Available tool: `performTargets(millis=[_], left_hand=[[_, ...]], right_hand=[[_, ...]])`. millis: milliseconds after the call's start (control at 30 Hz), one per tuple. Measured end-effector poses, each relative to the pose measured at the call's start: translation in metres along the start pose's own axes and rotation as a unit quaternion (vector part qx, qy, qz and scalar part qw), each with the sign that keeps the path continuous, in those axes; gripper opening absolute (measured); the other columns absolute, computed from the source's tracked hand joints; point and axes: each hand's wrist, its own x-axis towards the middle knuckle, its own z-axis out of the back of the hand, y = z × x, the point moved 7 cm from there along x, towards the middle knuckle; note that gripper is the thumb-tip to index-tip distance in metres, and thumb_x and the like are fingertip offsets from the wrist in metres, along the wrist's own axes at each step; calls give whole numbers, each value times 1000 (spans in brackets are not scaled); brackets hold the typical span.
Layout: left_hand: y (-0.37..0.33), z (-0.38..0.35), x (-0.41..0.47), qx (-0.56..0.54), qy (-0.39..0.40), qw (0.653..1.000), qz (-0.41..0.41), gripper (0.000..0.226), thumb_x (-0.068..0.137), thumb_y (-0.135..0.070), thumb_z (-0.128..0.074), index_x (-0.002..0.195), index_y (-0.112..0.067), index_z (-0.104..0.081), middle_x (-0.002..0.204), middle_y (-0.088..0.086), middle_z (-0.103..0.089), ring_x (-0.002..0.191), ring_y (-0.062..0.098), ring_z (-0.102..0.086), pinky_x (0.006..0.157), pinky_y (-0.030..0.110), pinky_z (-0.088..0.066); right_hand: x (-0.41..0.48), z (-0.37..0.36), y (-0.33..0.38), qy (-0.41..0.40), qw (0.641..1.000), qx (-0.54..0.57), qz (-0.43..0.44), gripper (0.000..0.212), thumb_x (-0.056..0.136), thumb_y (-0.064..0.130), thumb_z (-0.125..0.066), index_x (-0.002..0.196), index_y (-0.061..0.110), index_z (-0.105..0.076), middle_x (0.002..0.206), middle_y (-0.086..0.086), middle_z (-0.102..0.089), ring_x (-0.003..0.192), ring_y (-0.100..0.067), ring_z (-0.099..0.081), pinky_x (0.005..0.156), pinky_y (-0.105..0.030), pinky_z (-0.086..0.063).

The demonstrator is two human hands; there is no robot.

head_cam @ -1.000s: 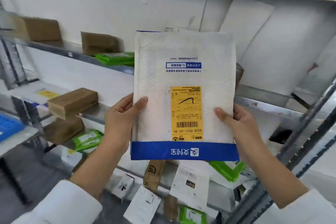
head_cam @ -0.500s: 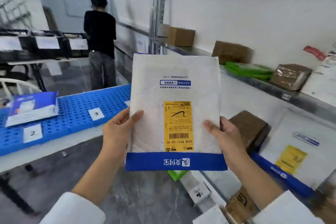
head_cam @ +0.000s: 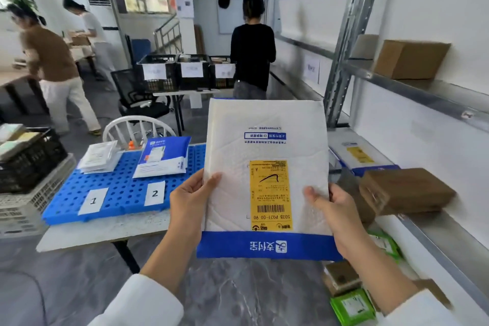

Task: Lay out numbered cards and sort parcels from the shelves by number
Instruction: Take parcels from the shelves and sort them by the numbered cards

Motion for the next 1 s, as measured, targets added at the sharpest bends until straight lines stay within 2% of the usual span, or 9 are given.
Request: performTargets(millis=[200, 300, 400, 567, 800, 933, 1000], left_hand=[[31, 14, 66, -12, -58, 997, 40, 25, 79, -23, -76, 104, -19, -73, 98, 1, -76, 97, 26, -70, 91, 45, -55], [42, 30, 91, -17, -88, 995, 50, 30, 77, -24, -78, 106, -18, -73, 101, 2, -75, 99, 27, -70, 92, 47, -54], [44, 44, 111, -21, -109, 992, 52, 27, 79, -23, -77, 105, -19, -74, 99, 2, -76, 98, 27, -70, 91, 46, -54], [42, 66, 151, -29, -135, 989, 57, 16, 81, -21, -76, 96, -20, -75, 97, 3, -75, 97, 27, -70, 88, 42, -56], [17, 116, 223, -17, -141, 989, 43, 32, 80, -22, -77, 111, -18, -72, 98, -2, -75, 92, 20, -71, 84, 37, -58], [1, 155, 265, -27, -135, 990, 41, 17, 81, -19, -75, 97, -23, -73, 88, -6, -76, 80, 12, -72, 63, 22, -56], [-6, 172, 286, -30, -125, 991, 42, 17, 82, -18, -75, 98, -20, -74, 89, -4, -76, 80, 13, -73, 63, 22, -57]], right_hand=[[82, -45, -26, 45, 998, -28, -19, 22, 89, 33, -66, 107, 22, -62, 103, 2, -70, 99, -21, -63, 87, -47, -52], [107, -72, -34, 68, 996, -41, -27, 28, 89, 35, -65, 112, 21, -59, 107, 3, -67, 102, -18, -61, 80, -38, -51], [127, -100, -32, 93, 994, -52, -23, 24, 90, 33, -64, 110, 21, -60, 103, 6, -68, 98, -13, -61, 68, -29, -45], [155, -146, -30, 105, 992, -66, -28, 21, 90, 31, -64, 108, 21, -60, 101, 7, -68, 93, -9, -61, 67, -25, -44], [192, -227, -25, 110, 990, -78, -40, 15, 91, 31, -63, 104, 24, -60, 103, 7, -68, 96, -9, -61, 72, -26, -47], [207, -282, -18, 119, 988, -87, -38, 19, 92, 33, -62, 108, 23, -62, 104, 7, -69, 98, -11, -62, 79, -30, -48], [214, -309, -15, 120, 988, -87, -37, 19, 92, 32, -61, 109, 23, -62, 104, 8, -69, 99, -10, -62, 80, -30, -47]])
